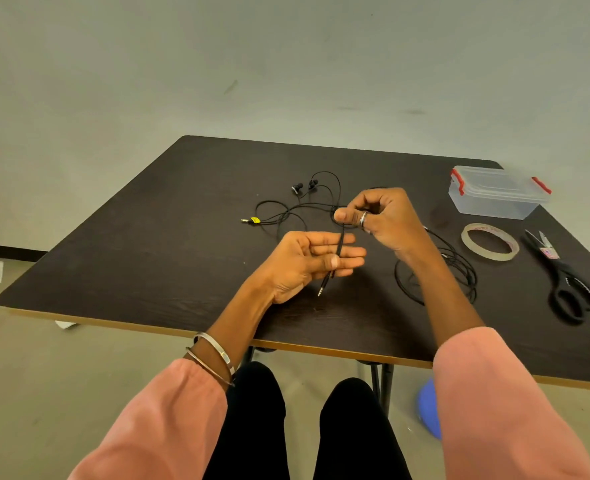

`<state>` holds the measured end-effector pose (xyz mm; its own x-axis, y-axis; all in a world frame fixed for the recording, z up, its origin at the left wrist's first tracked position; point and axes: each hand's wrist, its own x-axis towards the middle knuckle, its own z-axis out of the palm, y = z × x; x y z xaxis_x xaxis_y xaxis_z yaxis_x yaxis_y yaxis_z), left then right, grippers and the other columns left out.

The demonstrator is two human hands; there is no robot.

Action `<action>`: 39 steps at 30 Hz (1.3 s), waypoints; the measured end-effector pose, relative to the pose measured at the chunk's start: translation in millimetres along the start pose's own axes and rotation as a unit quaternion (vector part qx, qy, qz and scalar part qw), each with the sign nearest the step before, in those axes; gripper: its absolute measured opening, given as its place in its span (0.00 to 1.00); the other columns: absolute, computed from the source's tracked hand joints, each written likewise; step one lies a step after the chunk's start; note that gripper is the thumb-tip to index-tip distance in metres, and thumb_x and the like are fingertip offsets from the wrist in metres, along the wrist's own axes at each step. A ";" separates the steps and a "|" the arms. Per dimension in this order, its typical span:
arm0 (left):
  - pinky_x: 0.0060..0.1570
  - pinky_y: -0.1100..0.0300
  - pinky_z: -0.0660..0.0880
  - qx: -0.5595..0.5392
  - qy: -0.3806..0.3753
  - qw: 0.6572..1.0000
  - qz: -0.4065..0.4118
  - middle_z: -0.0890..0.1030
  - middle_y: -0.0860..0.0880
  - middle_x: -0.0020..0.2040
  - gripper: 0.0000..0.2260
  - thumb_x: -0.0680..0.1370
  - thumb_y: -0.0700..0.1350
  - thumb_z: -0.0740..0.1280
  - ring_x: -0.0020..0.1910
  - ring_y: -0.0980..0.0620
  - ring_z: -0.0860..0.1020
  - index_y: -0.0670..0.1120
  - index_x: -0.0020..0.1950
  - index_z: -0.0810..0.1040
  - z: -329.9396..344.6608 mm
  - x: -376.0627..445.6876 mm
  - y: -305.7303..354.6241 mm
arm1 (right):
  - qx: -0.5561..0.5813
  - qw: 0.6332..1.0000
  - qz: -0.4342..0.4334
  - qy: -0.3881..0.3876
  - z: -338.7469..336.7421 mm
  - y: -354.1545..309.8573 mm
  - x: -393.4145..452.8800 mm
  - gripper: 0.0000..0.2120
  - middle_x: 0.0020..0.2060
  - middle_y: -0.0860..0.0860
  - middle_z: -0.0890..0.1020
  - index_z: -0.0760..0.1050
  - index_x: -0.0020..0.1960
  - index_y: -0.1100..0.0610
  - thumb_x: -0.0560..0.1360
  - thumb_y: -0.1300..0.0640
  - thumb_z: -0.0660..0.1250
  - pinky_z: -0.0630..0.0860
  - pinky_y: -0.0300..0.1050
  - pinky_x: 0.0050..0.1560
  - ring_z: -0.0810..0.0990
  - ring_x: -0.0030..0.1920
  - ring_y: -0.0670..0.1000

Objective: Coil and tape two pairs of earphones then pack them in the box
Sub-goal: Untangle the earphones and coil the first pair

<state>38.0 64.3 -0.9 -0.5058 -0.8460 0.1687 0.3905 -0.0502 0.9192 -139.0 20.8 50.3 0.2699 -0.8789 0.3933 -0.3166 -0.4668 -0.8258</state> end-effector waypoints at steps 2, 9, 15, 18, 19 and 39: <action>0.51 0.55 0.80 -0.034 -0.003 0.999 0.006 0.82 0.38 0.56 0.17 0.74 0.32 0.66 0.56 0.42 0.81 0.38 0.63 0.76 -1.6 0.0 0.6 | 0.047 0.999 0.012 0.024 6.6 5.5 0.4 0.10 0.27 0.49 0.78 0.81 0.38 0.63 0.69 0.56 0.75 0.68 0.35 0.29 0.72 0.27 0.44; 0.49 0.60 0.80 -0.139 0.041 0.986 0.080 0.82 0.40 0.58 0.17 0.75 0.33 0.64 0.54 0.48 0.82 0.37 0.64 0.75 -9.2 3.7 5.8 | 0.046 0.999 0.022 0.007 36.1 25.9 -9.6 0.08 0.35 0.60 0.80 0.79 0.44 0.67 0.78 0.69 0.62 0.74 0.47 0.38 0.76 0.35 0.54; 0.48 0.63 0.80 -0.195 0.134 0.962 0.136 0.80 0.40 0.61 0.17 0.77 0.30 0.59 0.59 0.45 0.80 0.35 0.66 0.70 -23.1 12.3 11.6 | -0.151 0.983 -0.054 -0.088 47.3 29.4 -21.5 0.04 0.33 0.55 0.81 0.80 0.49 0.58 0.77 0.59 0.66 0.75 0.48 0.37 0.78 0.33 0.52; 0.48 0.63 0.80 -0.153 0.160 0.966 0.132 0.80 0.38 0.60 0.15 0.79 0.30 0.59 0.60 0.43 0.79 0.34 0.65 0.71 -26.9 13.6 8.6 | -0.176 0.976 -0.086 -0.092 47.6 27.2 -25.4 0.05 0.33 0.50 0.81 0.80 0.49 0.58 0.77 0.60 0.66 0.71 0.35 0.33 0.76 0.31 0.46; 0.48 0.62 0.80 -0.136 0.170 0.967 0.130 0.80 0.38 0.59 0.15 0.79 0.30 0.59 0.59 0.43 0.79 0.35 0.65 0.72 -27.5 13.9 7.4 | -0.185 0.974 -0.094 -0.089 46.9 26.5 -26.2 0.05 0.33 0.49 0.81 0.80 0.49 0.58 0.77 0.59 0.66 0.70 0.34 0.33 0.75 0.30 0.45; 0.52 0.59 0.80 -0.024 0.251 0.960 0.126 0.80 0.40 0.59 0.16 0.79 0.28 0.58 0.56 0.44 0.81 0.36 0.66 0.69 -21.2 16.5 3.9 | -0.371 0.901 -0.111 -0.196 38.1 0.4 -45.9 0.10 0.45 0.51 0.79 0.76 0.55 0.55 0.80 0.55 0.59 0.76 0.53 0.45 0.77 0.48 0.54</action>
<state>47.5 38.9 -2.1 0.0381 -0.9829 0.1802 0.4935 0.1753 0.8519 -116.8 64.7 16.5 0.6561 -0.7213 0.2217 -0.6965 -0.6919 -0.1901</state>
